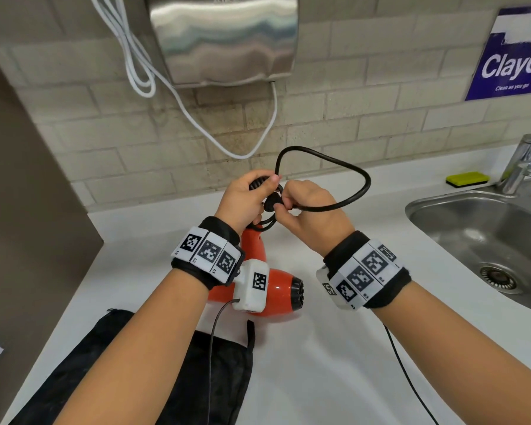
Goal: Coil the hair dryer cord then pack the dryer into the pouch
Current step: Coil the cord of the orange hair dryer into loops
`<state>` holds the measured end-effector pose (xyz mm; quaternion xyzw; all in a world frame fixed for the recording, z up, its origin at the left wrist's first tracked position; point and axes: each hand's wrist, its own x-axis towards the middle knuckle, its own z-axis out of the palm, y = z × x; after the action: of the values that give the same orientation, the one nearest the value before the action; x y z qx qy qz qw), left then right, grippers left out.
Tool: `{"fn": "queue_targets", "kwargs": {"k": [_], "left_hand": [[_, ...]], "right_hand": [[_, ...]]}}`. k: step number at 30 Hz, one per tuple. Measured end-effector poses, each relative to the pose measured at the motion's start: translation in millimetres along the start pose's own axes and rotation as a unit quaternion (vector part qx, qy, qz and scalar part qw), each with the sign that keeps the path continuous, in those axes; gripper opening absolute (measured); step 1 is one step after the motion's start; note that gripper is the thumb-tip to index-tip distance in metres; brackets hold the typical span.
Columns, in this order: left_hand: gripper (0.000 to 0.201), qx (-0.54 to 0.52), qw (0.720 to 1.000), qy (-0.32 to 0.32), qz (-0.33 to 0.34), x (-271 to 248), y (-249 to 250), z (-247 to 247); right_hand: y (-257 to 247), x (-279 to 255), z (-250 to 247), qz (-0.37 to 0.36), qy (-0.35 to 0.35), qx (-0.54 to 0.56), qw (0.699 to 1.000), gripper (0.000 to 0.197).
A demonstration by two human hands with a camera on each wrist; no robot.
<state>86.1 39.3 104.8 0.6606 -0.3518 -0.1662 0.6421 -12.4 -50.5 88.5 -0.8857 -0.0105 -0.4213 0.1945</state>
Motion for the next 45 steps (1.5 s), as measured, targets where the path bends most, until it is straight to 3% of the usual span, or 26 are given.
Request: {"fn": "queue_targets", "kwargs": {"k": [3, 5, 8, 14, 17, 22, 24, 26, 28, 31, 33, 34, 39, 42, 45], "left_hand": [[0.01, 0.006, 1.0, -0.007, 0.003, -1.2, -0.5, 4.4], [0.009, 0.001, 1.0, -0.012, 0.004, -2.2, -0.6, 7.4], [0.009, -0.009, 1.0, -0.011, -0.003, -2.4, 0.4, 8.0], [0.009, -0.044, 0.999, -0.01, -0.01, -5.8, 3.6, 9.8], [0.011, -0.028, 1.0, -0.009, 0.0, -7.2, 3.8, 11.2], [0.011, -0.025, 0.999, 0.009, -0.027, -1.3, -0.5, 1.4], [0.015, -0.046, 0.998, 0.02, -0.043, 0.1, -1.2, -3.3], [0.017, -0.068, 0.996, 0.024, -0.051, -0.1, -0.7, -6.3], [0.017, -0.077, 0.995, 0.021, -0.055, -1.3, 0.6, -7.6], [0.017, -0.085, 0.994, 0.017, -0.059, -3.0, 1.3, -9.1], [0.018, -0.08, 0.995, 0.011, -0.061, -3.4, 1.3, -9.6], [0.019, -0.075, 0.995, 0.009, -0.061, -3.5, 1.3, -9.9], [0.019, -0.063, 0.997, 0.014, -0.052, -3.3, 0.8, -10.6], [0.014, -0.057, 0.997, 0.013, -0.048, -3.6, 0.4, -10.0], [0.014, -0.05, 0.998, 0.012, -0.048, -3.4, 0.4, -9.7]], "right_hand": [[-1.9, 5.4, 3.0, 0.04, -0.025, -0.034, 0.998, 0.024], [-2.1, 6.4, 8.1, 0.083, 0.004, -0.029, 0.996, 0.026], [-0.7, 7.0, 13.8, 0.141, 0.055, 0.039, 0.988, 0.027], [9.9, 15.5, 26.7, 0.215, 0.048, 0.195, 0.956, 0.038], [15.0, 17.6, 28.6, 0.262, 0.002, 0.208, 0.943, 0.037], [20.8, 4.9, 25.6, 0.188, -0.1, 0.207, 0.955, 0.005], [30.6, -6.0, 23.1, 0.172, -0.135, 0.164, 0.962, 0.025], [46.4, -17.0, 22.6, 0.208, -0.152, 0.109, 0.96, 0.03], [68.8, -31.2, 23.2, 0.297, -0.189, 0.033, 0.935, 0.032], [95.2, -56.6, 24.1, 0.437, -0.31, -0.107, 0.838, 0.028], [100.9, -69.7, 21.4, 0.445, -0.378, -0.169, 0.794, 0.034], [101.4, -72.8, 20.1, 0.439, -0.39, -0.169, 0.792, 0.035], [98.9, -71.6, 23.4, 0.416, -0.357, -0.125, 0.827, 0.028], [89.0, -54.5, 21.5, 0.389, -0.226, -0.018, 0.893, 0.023], [57.8, -22.4, 12.5, 0.306, -0.061, 0.108, 0.944, 0.023]]}}
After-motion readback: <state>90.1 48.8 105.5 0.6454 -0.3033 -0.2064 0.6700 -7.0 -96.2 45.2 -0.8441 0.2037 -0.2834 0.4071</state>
